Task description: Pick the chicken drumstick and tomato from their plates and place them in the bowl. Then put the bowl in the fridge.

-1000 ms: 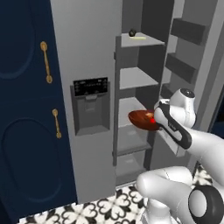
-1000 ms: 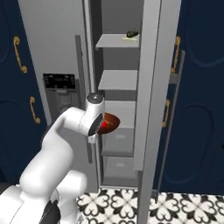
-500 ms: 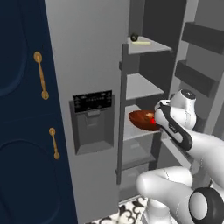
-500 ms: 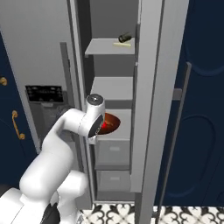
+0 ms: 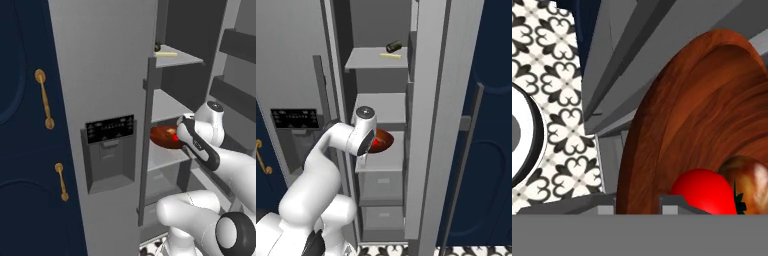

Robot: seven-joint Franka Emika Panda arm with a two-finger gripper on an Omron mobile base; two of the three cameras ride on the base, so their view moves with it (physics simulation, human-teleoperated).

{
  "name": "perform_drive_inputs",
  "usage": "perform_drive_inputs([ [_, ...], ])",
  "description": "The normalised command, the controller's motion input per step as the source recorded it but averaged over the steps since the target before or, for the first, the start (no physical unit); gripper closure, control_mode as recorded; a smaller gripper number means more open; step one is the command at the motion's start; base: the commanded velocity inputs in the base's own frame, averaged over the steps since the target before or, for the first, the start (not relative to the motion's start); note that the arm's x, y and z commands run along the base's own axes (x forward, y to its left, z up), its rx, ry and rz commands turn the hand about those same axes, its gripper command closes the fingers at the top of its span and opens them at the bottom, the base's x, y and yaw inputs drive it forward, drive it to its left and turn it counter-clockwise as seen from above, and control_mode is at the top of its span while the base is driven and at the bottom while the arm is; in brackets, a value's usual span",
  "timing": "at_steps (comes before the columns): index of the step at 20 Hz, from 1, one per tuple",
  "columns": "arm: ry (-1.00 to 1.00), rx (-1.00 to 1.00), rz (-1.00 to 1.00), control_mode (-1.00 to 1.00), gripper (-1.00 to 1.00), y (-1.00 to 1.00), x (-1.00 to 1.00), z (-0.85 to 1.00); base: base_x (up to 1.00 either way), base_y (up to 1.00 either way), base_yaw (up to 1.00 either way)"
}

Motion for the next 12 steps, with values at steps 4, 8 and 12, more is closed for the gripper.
perform_drive_inputs([
  [4, 0.00, 0.00, 0.00, 1.00, 1.00, 0.00, 0.00, 0.00, 0.25, 0.00, -0.07],
  [8, 0.00, 0.00, 0.00, -1.00, 1.00, 0.00, 0.00, -0.01, 0.04, 0.00, -0.03],
  [12, 0.03, -0.02, 0.00, -1.00, 1.00, 0.00, 0.17, 0.04, 0.00, 0.00, 0.00],
])
